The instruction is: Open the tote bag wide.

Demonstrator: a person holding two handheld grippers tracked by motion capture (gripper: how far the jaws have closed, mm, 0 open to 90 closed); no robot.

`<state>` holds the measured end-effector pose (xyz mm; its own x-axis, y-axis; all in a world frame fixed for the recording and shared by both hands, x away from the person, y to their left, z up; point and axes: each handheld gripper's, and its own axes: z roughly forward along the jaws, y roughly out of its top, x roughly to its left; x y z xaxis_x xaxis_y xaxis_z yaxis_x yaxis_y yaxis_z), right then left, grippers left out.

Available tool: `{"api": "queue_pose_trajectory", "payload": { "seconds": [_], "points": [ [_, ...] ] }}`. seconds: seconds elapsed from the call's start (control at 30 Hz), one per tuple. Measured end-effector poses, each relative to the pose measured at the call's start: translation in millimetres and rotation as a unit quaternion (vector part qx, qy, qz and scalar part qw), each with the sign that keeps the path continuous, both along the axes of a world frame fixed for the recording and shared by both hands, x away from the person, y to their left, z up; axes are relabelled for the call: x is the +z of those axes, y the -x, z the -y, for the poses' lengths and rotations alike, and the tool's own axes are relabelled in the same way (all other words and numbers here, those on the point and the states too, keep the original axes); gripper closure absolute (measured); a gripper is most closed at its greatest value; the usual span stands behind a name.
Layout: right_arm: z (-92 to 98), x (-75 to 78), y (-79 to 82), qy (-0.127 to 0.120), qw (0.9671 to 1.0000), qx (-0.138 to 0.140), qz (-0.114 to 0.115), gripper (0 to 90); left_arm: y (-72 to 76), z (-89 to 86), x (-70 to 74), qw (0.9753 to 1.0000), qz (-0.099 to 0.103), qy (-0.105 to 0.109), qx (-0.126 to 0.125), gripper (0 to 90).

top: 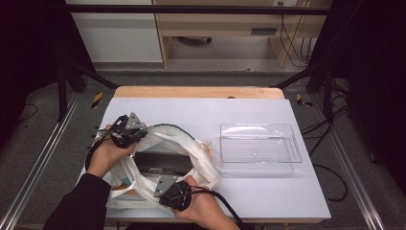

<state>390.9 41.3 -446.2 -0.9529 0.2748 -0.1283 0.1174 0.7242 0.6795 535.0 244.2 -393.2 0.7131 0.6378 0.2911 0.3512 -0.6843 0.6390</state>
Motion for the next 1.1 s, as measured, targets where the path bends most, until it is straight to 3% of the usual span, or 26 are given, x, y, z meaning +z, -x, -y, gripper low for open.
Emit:
{"api": "queue_pose_trajectory", "payload": {
  "seconds": [0.23,0.57,1.1],
  "points": [
    [0.3,-0.5,0.4,-0.002,1.0,0.0,0.004,88.9,-1.6,-0.4,-0.6,1.0,0.0,0.005,0.003,88.0],
    [3.0,2.1,0.7,-0.007,1.0,0.003,-0.003,89.0,-4.5,1.9,6.5,1.0,0.003,-0.008,0.004,88.0],
    [3.8,-2.9,0.6,-0.006,0.9999,0.009,-0.013,89.0,-17.9,-2.3,-19.7,0.9994,-0.03,-0.012,0.014,87.9]
  ]
}}
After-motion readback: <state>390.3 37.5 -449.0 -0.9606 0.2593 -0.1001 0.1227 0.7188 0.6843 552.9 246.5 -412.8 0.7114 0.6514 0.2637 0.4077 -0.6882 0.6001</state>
